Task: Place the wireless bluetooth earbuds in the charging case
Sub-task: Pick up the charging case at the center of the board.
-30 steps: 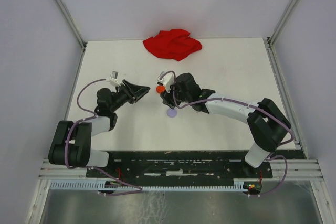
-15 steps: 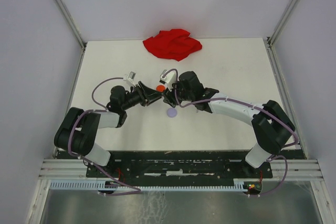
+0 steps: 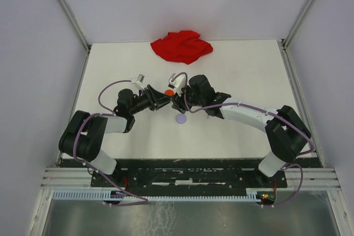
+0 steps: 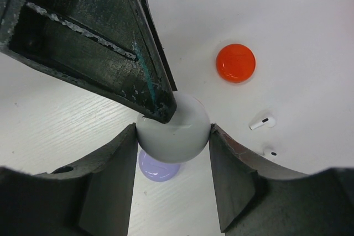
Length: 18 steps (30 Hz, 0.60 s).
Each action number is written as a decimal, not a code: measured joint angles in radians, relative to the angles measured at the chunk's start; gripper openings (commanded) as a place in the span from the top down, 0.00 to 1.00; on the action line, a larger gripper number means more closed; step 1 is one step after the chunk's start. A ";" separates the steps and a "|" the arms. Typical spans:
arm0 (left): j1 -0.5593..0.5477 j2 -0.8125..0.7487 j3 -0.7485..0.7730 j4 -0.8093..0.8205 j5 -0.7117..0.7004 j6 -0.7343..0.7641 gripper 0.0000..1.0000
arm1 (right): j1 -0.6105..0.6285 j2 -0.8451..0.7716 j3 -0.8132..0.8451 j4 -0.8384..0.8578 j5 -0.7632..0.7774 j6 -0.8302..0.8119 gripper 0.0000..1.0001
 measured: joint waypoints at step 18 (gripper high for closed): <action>-0.001 0.026 0.008 0.009 0.000 0.000 0.64 | 0.000 -0.003 0.000 0.000 -0.016 0.000 0.67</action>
